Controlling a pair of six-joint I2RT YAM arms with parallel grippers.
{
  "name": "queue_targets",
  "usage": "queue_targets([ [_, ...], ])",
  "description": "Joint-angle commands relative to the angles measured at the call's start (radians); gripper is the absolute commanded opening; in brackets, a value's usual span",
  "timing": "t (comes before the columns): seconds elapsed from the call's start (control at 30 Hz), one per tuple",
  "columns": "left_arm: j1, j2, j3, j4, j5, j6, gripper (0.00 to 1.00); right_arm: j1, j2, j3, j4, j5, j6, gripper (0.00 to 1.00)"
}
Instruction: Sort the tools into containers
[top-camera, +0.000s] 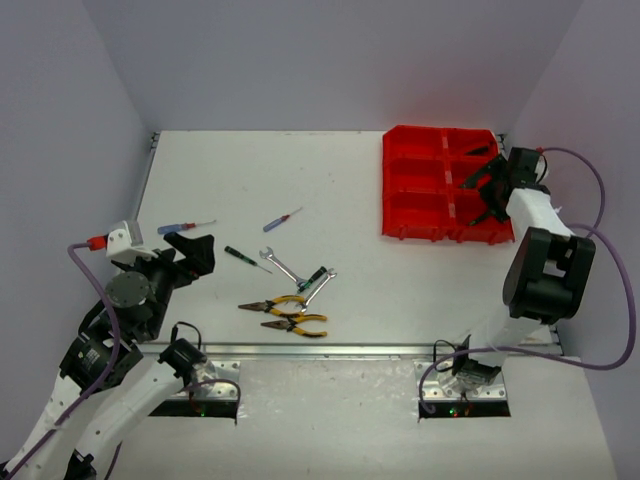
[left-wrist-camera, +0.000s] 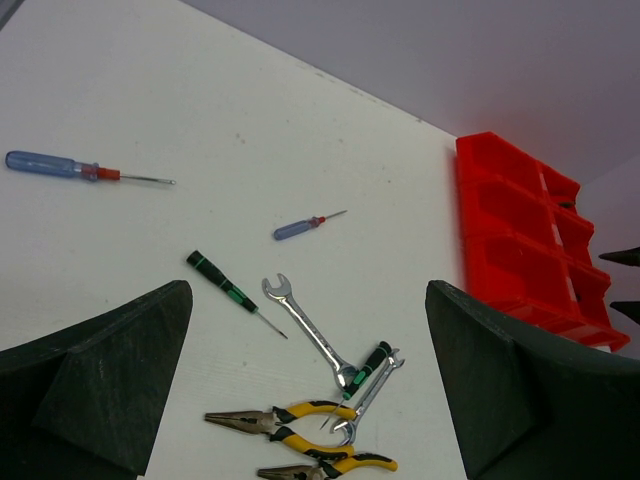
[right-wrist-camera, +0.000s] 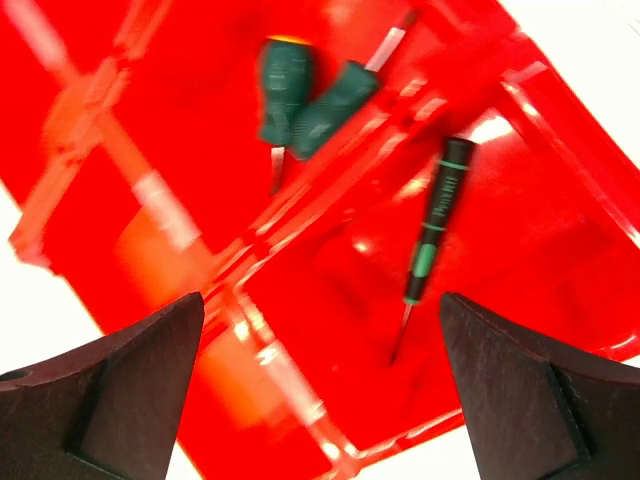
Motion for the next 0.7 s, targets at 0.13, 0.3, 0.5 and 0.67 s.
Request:
queue_targets([
  [0.13, -0.004, 0.006, -0.007, 0.046, 0.009, 0.017, 1.0, 0.293, -0.258, 0.025, 0.05, -0.067, -0.23, 0.99],
  [0.3, -0.004, 0.023, -0.004, 0.039, -0.001, 0.013, 1.0, 0.641, -0.261, -0.012, 0.021, -0.176, -0.331, 0.98],
  [0.5, -0.004, 0.029, 0.001, 0.025, -0.022, -0.001, 1.0, 1.012, -0.097, 0.03, -0.105, 0.115, -0.22, 0.99],
  [0.67, -0.004, 0.016, 0.001, 0.023, -0.034, -0.006, 1.0, 1.263, 0.034, 0.096, -0.189, 0.614, 0.019, 0.99],
])
